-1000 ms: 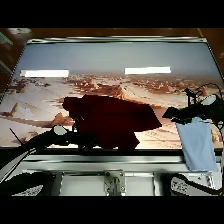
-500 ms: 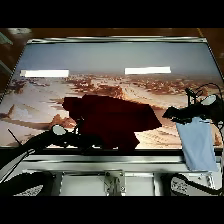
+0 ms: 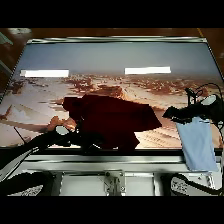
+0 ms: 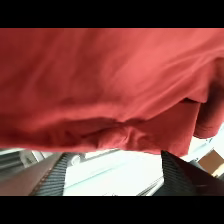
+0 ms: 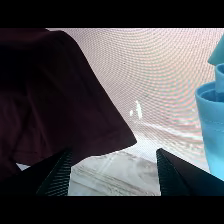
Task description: Fold the shirts.
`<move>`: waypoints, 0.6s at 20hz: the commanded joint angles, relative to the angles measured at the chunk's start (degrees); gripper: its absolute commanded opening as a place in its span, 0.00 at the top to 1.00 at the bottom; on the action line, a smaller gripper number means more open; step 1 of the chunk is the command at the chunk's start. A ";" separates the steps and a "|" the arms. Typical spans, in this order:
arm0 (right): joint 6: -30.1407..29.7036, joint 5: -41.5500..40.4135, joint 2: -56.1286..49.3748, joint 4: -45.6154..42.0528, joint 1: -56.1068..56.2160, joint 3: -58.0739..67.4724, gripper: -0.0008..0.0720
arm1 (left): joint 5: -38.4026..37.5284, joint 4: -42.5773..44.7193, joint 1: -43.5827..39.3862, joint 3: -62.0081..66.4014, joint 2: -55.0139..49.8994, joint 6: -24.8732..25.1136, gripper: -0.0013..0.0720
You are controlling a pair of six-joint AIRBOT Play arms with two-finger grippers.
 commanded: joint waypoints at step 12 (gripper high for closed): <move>-1.25 4.81 -10.12 0.59 0.04 -0.17 0.11 | 1.88 -2.60 -1.31 7.06 5.70 6.05 0.93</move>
